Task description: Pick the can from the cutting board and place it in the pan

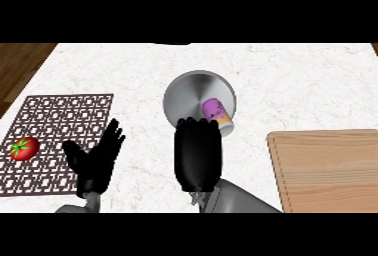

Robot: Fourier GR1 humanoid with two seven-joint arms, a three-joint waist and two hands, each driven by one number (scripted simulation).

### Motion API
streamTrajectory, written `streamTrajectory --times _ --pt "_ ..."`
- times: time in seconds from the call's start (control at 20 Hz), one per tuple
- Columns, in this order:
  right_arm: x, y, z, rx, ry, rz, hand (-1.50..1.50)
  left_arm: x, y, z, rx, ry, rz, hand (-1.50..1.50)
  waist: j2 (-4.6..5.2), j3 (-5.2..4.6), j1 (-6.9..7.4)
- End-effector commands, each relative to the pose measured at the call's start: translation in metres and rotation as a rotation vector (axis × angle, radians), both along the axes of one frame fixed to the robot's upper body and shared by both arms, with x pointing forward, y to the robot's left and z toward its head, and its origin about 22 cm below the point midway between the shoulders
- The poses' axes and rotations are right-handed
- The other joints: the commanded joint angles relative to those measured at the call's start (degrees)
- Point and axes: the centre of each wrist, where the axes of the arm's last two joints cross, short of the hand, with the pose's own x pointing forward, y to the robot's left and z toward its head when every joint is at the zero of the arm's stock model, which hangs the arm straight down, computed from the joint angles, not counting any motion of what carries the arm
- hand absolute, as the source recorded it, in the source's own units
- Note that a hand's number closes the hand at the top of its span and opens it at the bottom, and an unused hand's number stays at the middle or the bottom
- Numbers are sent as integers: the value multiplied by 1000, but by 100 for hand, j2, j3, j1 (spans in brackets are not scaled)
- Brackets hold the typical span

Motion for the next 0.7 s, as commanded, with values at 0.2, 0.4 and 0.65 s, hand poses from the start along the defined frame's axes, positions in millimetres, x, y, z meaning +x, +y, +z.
streamTrajectory --times 0.2,0.4,0.65 --pt "-8 29 36 120 -179 -155 150 4 2 -3 -1 18 39 0 5 -11 -204" --pt "6 32 45 153 -180 -207 150 4 1 -9 -5 26 41 0 41 -12 -288" --pt "33 29 57 252 -184 -247 150 -4 2 -4 -26 15 44 0 65 0 -262"
